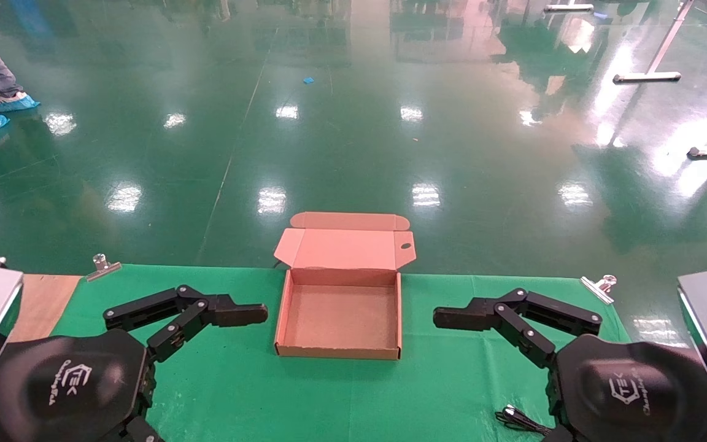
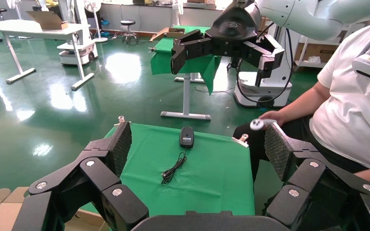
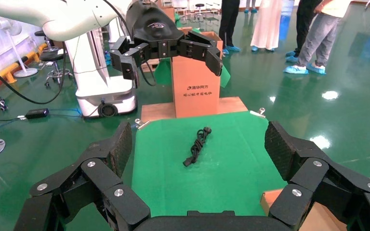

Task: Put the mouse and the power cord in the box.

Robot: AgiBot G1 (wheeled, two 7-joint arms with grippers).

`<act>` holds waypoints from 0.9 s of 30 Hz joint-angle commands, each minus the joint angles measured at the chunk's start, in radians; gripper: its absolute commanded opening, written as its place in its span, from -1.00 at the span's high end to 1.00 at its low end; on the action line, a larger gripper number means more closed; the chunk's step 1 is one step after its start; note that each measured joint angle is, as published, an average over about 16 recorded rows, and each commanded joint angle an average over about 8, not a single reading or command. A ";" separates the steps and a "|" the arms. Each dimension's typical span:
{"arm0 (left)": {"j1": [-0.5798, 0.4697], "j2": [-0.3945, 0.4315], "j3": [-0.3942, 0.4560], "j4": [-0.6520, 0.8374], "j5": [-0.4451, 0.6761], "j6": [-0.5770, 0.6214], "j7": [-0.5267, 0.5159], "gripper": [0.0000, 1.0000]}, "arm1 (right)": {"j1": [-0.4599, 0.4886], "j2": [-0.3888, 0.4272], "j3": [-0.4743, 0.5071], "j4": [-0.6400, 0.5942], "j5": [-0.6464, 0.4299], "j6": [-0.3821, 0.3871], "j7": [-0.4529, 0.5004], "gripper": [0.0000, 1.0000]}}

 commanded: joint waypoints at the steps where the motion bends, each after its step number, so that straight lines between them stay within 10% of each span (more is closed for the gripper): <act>1: 0.000 0.000 0.000 0.000 0.000 0.000 0.000 -1.00 | 0.000 0.000 0.000 0.000 0.000 0.000 0.000 -1.00; 27: -0.013 -0.003 0.017 -0.010 0.029 0.023 0.003 -1.00 | 0.015 0.012 -0.012 0.015 -0.043 0.000 0.001 -1.00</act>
